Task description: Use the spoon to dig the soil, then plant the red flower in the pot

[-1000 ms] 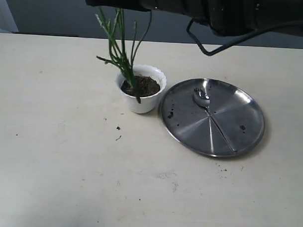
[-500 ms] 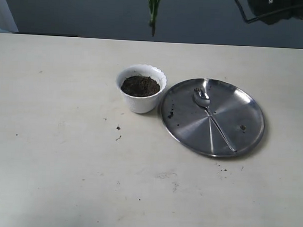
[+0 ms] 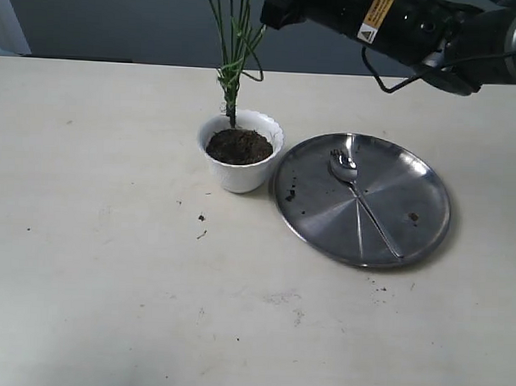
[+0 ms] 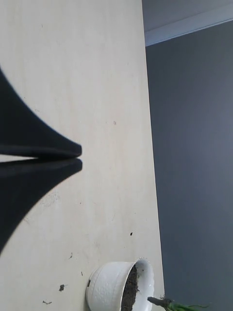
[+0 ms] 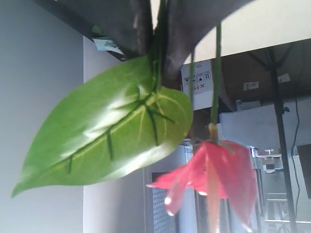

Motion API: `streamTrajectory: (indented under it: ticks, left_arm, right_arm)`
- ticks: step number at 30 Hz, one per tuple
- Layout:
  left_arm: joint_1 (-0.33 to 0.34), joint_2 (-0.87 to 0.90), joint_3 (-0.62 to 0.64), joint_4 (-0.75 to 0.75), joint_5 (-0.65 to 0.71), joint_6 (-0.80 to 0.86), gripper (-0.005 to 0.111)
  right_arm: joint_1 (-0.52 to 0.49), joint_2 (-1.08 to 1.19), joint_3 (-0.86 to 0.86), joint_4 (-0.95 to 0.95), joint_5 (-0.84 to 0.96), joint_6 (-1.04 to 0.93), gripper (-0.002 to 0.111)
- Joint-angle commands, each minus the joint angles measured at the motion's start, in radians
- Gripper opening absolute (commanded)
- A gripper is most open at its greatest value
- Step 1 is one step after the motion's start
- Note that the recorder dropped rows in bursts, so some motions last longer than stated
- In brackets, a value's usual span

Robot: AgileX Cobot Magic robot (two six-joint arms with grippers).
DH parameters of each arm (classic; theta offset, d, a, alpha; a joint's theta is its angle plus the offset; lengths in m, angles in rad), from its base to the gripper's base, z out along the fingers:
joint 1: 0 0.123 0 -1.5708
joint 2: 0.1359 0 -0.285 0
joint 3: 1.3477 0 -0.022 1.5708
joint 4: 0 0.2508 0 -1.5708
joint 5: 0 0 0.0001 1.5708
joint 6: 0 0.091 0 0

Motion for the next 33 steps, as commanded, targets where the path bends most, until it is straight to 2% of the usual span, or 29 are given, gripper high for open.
streamTrajectory:
  ticks: [1, 22, 25, 29, 33]
  left_arm:
    - [-0.003, -0.005, -0.002, 0.000, 0.000, -0.004, 0.000]
    - [-0.003, -0.005, -0.002, 0.000, 0.000, -0.004, 0.000]
    - [-0.003, -0.005, -0.002, 0.000, 0.000, -0.004, 0.000]
    - [-0.003, -0.005, -0.002, 0.000, 0.000, -0.004, 0.000]
    - [-0.003, -0.005, -0.002, 0.000, 0.000, -0.004, 0.000]
  right_arm:
    - [-0.001, 0.036, -0.001, 0.047, -0.053, -0.038, -0.001]
    - [-0.025, 0.042, 0.034, 0.034, -0.013, -0.064, -0.001]
    - [-0.025, 0.047, 0.102, 0.114, -0.018, -0.150, -0.001]
    - [-0.025, 0.136, 0.111, 0.174, -0.124, -0.147, -0.001]
    - [-0.025, 0.149, 0.111, 0.220, -0.124, -0.156, -0.001]
